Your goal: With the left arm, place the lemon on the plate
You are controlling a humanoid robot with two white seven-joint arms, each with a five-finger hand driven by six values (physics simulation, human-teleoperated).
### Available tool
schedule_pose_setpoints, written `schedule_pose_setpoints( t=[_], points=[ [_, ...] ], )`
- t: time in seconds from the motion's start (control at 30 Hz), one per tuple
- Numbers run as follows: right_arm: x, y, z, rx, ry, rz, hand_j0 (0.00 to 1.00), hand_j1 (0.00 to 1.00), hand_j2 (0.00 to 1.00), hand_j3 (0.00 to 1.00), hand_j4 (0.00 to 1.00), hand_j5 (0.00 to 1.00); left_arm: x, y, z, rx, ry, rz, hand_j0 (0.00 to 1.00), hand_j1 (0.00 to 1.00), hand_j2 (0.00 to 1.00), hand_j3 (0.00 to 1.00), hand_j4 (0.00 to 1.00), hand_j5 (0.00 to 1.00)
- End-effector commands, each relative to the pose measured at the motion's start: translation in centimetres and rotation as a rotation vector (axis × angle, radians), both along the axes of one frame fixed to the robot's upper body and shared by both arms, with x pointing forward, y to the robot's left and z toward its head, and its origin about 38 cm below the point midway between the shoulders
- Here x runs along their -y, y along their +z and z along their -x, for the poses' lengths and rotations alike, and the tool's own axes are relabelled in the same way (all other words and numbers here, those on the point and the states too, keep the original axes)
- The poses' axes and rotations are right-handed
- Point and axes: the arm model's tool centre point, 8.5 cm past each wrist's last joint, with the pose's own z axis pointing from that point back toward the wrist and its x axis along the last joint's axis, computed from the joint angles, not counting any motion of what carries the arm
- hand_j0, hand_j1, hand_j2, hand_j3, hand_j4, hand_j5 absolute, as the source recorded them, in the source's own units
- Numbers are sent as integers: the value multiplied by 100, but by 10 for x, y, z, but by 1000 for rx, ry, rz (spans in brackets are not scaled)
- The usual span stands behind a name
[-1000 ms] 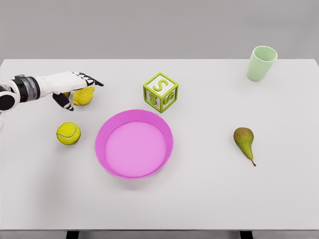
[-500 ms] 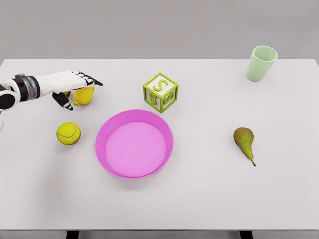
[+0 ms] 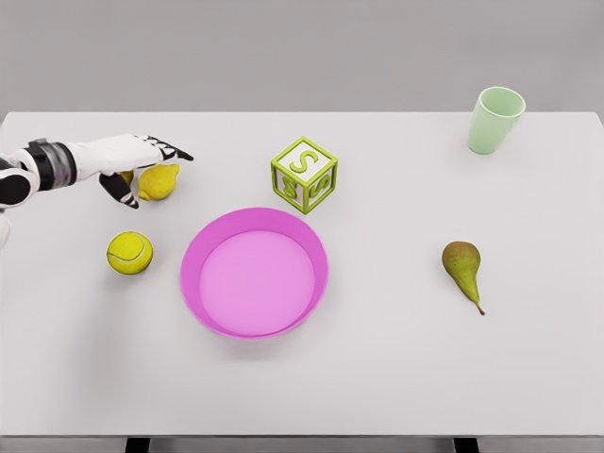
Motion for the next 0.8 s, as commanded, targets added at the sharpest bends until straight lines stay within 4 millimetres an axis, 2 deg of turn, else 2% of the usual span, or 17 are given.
schedule_pose_setpoints(
  t=[0.0, 0.37, 0.5, 0.57, 0.77],
  points=[
    [0, 0, 0, -1, 0, 0, 100, 100, 100, 100, 100, 100, 2, -2, -1, -6, 5, 13, 100, 100, 100, 100, 100, 100],
    [0, 0, 1, -2, 0, 0, 100, 100, 100, 100, 100, 100, -5, -8, -5, -32, 35, 18, 100, 100, 100, 100, 100, 100],
    [0, 0, 0, -1, 0, 0, 100, 100, 100, 100, 100, 100, -1, -9, -6, -33, 31, 16, 100, 100, 100, 100, 100, 100],
    [0, 0, 0, 1, 0, 0, 100, 100, 100, 100, 100, 100, 1, -10, -6, -35, 29, 17, 95, 95, 95, 95, 95, 95],
    [0, 0, 0, -1, 0, 0, 100, 100, 100, 100, 100, 100, -1, -13, -6, -43, 35, 16, 92, 92, 92, 92, 92, 92]
  ],
)
